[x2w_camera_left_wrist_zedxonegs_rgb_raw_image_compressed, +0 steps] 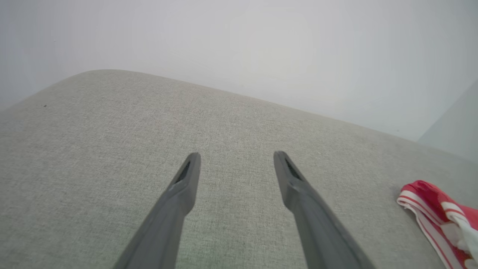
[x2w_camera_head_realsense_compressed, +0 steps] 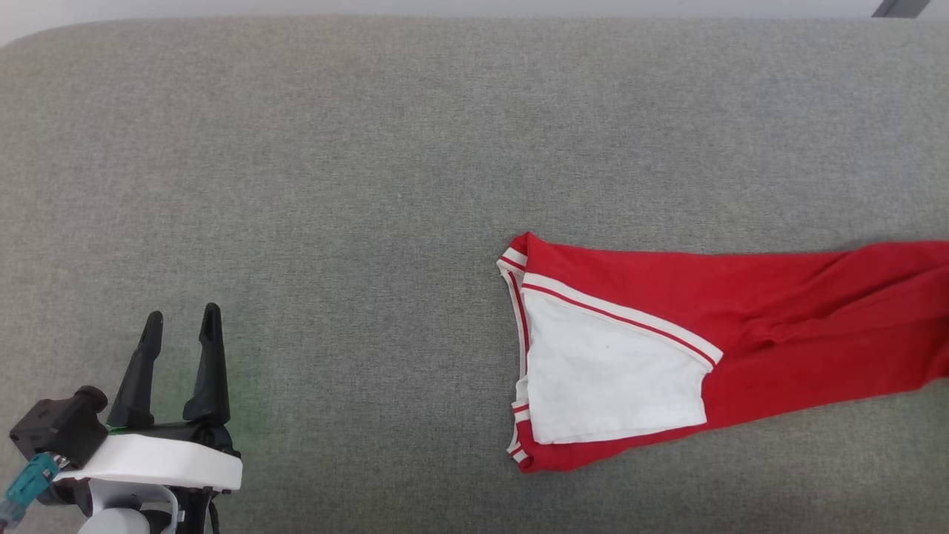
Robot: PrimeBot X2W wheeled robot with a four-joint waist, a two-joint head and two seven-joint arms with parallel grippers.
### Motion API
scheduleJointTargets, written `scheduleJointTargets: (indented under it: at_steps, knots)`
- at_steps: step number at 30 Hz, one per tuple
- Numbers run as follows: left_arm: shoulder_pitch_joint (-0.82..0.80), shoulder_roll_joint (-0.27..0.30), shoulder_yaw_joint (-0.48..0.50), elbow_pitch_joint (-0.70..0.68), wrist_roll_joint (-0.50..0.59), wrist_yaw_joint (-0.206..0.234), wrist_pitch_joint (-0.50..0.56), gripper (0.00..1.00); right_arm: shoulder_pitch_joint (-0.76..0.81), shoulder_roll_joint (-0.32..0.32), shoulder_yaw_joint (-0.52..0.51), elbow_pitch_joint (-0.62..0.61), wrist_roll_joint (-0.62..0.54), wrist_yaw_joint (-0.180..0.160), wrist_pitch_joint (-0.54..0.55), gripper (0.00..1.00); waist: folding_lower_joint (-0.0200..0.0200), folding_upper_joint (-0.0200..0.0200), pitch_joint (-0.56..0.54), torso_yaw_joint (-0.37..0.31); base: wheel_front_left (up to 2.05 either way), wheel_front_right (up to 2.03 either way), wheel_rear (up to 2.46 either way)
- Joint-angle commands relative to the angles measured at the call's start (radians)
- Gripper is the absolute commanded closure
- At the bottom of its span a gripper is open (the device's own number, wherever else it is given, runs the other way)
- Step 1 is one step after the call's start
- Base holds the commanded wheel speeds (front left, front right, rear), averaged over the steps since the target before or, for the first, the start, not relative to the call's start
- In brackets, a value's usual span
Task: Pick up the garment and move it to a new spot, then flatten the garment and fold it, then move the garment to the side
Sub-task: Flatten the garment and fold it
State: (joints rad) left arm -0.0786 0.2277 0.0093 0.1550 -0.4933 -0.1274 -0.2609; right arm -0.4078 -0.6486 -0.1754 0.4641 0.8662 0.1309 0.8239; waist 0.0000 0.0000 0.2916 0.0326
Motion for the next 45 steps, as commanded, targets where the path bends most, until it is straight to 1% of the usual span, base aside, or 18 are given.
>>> scheduleJointTargets:
  at_steps: [1, 5, 8, 9, 10, 13, 16, 19, 22, 26, 30, 31, 32, 33, 36, 38, 45]
  knots:
    - [-0.006, 0.003, 0.004, -0.006, -0.006, -0.003, -0.005, 0.00, -0.005, 0.007, 0.009, -0.026, 0.029, 0.000, 0.009, 1.00, 0.0000, 0.0000, 0.000, -0.006, 0.00, 0.00, 0.00]
    - [0.002, 0.001, 0.005, -0.011, -0.012, -0.003, -0.005, 0.00, 0.018, 0.020, 0.022, -0.096, 0.084, 0.000, 0.031, 1.00, 0.0000, 0.0000, -0.002, -0.011, 0.00, 0.00, 0.00]
    - [0.012, 0.000, 0.004, -0.012, -0.014, -0.003, -0.005, 0.00, 0.054, 0.039, 0.044, -0.204, 0.134, 0.000, 0.063, 1.00, 0.0000, 0.0000, -0.007, -0.013, 0.00, 0.00, 0.00]
    - [0.013, -0.002, 0.003, -0.013, -0.012, -0.003, -0.005, 0.00, 0.077, 0.049, 0.063, -0.285, 0.156, 0.000, 0.078, 1.00, 0.0000, 0.0000, -0.011, -0.011, 0.00, 0.00, 0.00]
    - [0.013, -0.004, 0.000, -0.014, -0.013, -0.003, -0.005, 0.00, 0.091, 0.062, 0.073, -0.325, 0.169, 0.000, 0.087, 1.00, 0.0000, 0.0000, -0.012, -0.009, 0.00, 0.00, 0.00]
    - [0.009, -0.008, -0.007, -0.013, -0.019, -0.003, -0.005, 0.00, 0.118, 0.093, 0.112, -0.428, 0.194, 0.000, 0.108, 1.00, 0.0000, 0.0000, -0.018, 0.003, 0.00, 0.00, 0.00]
    - [0.001, -0.011, -0.020, -0.009, -0.021, -0.003, -0.005, 0.00, 0.135, 0.127, 0.164, -0.494, 0.197, 0.000, 0.121, 1.00, 0.0000, 0.0000, -0.024, 0.019, 0.00, 0.00, 0.00]
    - [-0.006, -0.015, -0.031, -0.006, -0.023, -0.003, -0.005, 0.00, 0.132, 0.156, 0.219, -0.530, 0.186, 0.000, 0.127, 1.00, 0.0000, 0.0000, -0.033, 0.041, 0.00, 0.00, 0.00]
    - [-0.013, -0.018, -0.045, -0.003, -0.023, -0.003, -0.005, 0.00, 0.116, 0.184, 0.274, -0.539, 0.173, 0.000, 0.132, 1.00, 0.0000, 0.0000, -0.040, 0.065, 0.00, 0.00, 0.00]
    - [-0.019, -0.022, -0.062, 0.002, -0.024, -0.003, -0.005, 0.00, 0.091, 0.213, 0.350, -0.527, 0.157, 0.000, 0.124, 1.00, 0.0000, 0.0000, -0.044, 0.093, 0.00, 0.00, 0.00]
    - [-0.022, -0.025, -0.076, 0.008, -0.032, -0.003, -0.005, 0.00, 0.066, 0.226, 0.415, -0.491, 0.134, 0.000, 0.106, 1.00, 0.0000, 0.0000, -0.046, 0.119, 0.00, 0.00, 0.00]
    - [-0.023, -0.026, -0.077, 0.009, -0.033, -0.003, -0.005, 0.00, 0.060, 0.223, 0.430, -0.482, 0.126, 0.000, 0.102, 0.81, 0.0000, 0.0000, -0.047, 0.123, 0.00, 0.00, 0.00]
    - [-0.023, -0.028, -0.075, 0.010, -0.036, -0.003, -0.005, 0.00, 0.055, 0.221, 0.447, -0.475, 0.120, 0.000, 0.097, 0.55, 0.0000, 0.0000, -0.047, 0.125, 0.00, 0.00, 0.00]
    - [-0.023, -0.030, -0.075, 0.011, -0.037, -0.003, -0.005, 0.00, 0.052, 0.218, 0.457, -0.468, 0.116, 0.000, 0.090, 0.00, 0.0000, 0.0000, -0.048, 0.128, 0.00, 0.00, 0.00]
    - [-0.020, -0.030, -0.071, 0.010, -0.040, -0.003, -0.005, 0.00, 0.042, 0.213, 0.478, -0.458, 0.123, 0.000, 0.080, 0.00, 0.0000, 0.0000, -0.051, 0.128, 0.00, 0.00, 0.00]
    - [-0.014, -0.029, -0.062, 0.006, -0.043, -0.003, -0.005, 0.00, 0.034, 0.205, 0.484, -0.476, 0.132, 0.000, 0.072, 0.00, 0.0000, 0.0000, -0.053, 0.122, 0.00, 0.00, 0.00]
    - [0.004, -0.020, -0.028, -0.002, -0.049, -0.003, -0.005, 0.00, 0.045, 0.169, 0.441, -0.542, 0.125, 0.000, 0.001, 0.00, 0.0000, 0.0000, -0.064, 0.082, 0.00, 0.00, 0.00]
